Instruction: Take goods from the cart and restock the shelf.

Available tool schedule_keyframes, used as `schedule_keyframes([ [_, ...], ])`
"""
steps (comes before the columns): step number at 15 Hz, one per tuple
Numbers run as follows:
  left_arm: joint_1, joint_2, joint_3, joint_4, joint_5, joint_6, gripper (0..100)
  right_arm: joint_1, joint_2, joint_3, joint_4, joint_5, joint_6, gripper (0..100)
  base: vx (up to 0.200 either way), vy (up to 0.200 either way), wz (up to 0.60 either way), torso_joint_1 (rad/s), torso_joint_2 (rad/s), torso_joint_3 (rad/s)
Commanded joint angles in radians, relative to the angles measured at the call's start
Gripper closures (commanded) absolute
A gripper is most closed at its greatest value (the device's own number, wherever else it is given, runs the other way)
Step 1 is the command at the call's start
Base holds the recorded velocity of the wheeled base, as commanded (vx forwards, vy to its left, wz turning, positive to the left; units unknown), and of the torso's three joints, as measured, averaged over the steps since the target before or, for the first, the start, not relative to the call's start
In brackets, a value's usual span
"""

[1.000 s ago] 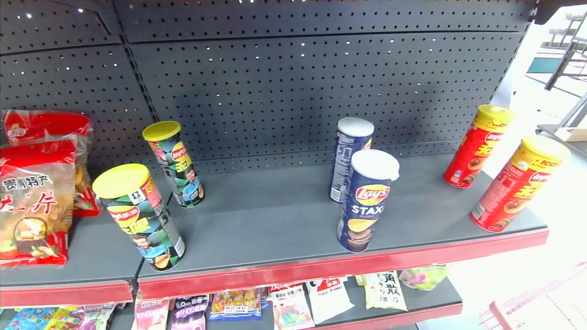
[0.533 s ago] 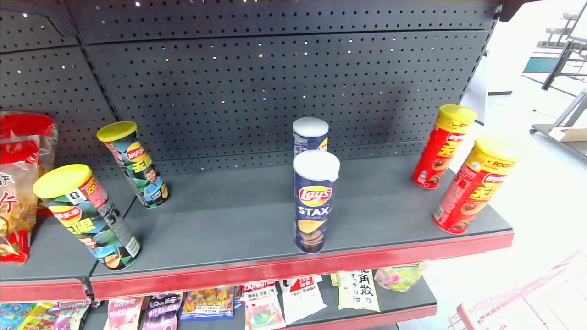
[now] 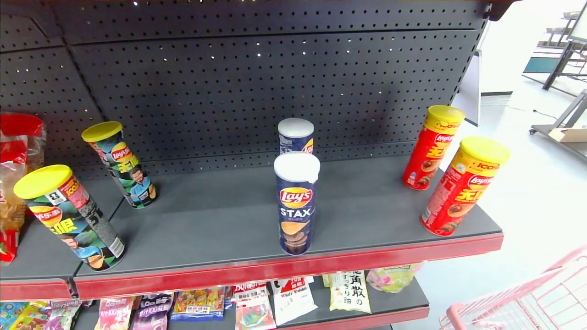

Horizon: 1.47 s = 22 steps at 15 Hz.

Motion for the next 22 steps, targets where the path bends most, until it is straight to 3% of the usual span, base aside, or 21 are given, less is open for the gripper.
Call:
schedule_keyframes([
  [1,0.193,-0.042,0.053,0.003,0.030,-0.056,0,-0.111,-0.066,0.018,0.000,-0.002,0.020,0,0.000,0.000,0.00,0.000,0.00,0.000],
  [2,0.260,-0.080,0.089,0.002,0.019,-0.082,0,-0.136,-0.116,0.035,0.000,0.001,0.020,0,0.000,0.000,0.00,0.000,0.00,0.000],
  [3,0.280,-0.111,0.126,-0.001,0.016,-0.096,0,-0.138,-0.175,0.049,-0.001,0.002,0.018,0,0.000,0.000,0.00,0.000,0.00,0.000],
  [4,0.279,-0.159,0.180,-0.011,0.007,-0.129,0,-0.136,-0.218,0.049,0.000,0.002,0.017,0,0.000,0.000,0.00,0.000,0.00,0.000],
  [5,0.280,-0.169,0.229,-0.064,-0.019,-0.171,0,-0.134,-0.248,0.049,-0.001,0.004,0.017,0,0.000,0.000,0.00,0.000,0.00,0.000],
  [6,0.280,-0.166,0.280,-0.196,-0.072,-0.217,0,-0.139,-0.268,0.053,-0.009,0.004,0.021,0,0.000,0.000,0.00,0.000,0.00,0.000],
  [7,0.280,-0.168,0.326,-0.281,-0.118,-0.215,0,-0.144,-0.277,0.055,-0.009,0.007,0.023,0,0.000,0.000,0.00,0.000,0.00,0.000],
  [8,0.279,-0.168,0.367,-0.380,-0.204,-0.188,0,-0.156,-0.290,0.055,-0.009,0.015,0.027,0,0.000,0.000,0.00,0.000,0.00,0.000],
  [9,0.280,-0.168,0.367,-0.380,-0.266,-0.183,0,-0.167,-0.319,0.055,-0.009,0.042,0.027,0,0.000,0.000,0.00,0.000,0.00,0.000],
  [10,0.280,-0.168,0.367,-0.390,-0.282,-0.171,0,-0.176,-0.337,0.058,-0.015,0.128,0.029,0,0.000,0.000,0.00,0.000,0.00,0.000],
  [11,0.280,-0.168,0.367,-0.397,-0.292,-0.136,0,-0.176,-0.340,0.082,-0.061,0.191,0.044,0,0.000,0.000,0.00,0.000,0.00,0.000],
  [12,0.279,-0.168,0.367,-0.386,-0.331,-0.117,0,-0.176,-0.340,0.116,-0.132,0.211,0.078,0,0.000,0.000,0.00,0.000,0.00,0.000],
  [14,0.280,-0.169,0.367,-0.380,-0.463,-0.119,0,-0.176,-0.340,0.116,-0.073,0.205,0.113,0,0.000,0.000,0.00,0.000,0.00,0.000],
  [16,0.279,-0.168,0.367,-0.379,-0.415,-0.126,0,-0.176,-0.340,0.118,-0.084,0.205,0.113,0,0.000,0.000,0.00,0.000,0.00,0.000],
  [17,0.279,-0.168,0.367,-0.383,-0.285,-0.160,0,-0.176,-0.340,0.118,-0.084,0.206,0.112,0,0.000,0.000,0.00,0.000,0.00,0.000],
  [20,0.280,-0.168,0.367,-0.368,-0.191,-0.195,0,-0.176,-0.340,0.118,-0.086,0.205,0.113,0,0.000,0.000,0.00,0.000,0.00,0.000],
  [22,0.280,-0.168,0.367,-0.368,-0.164,-0.200,0,-0.176,-0.340,0.118,-0.086,0.205,0.113,0,0.000,0.000,0.00,0.000,0.00,0.000],
])
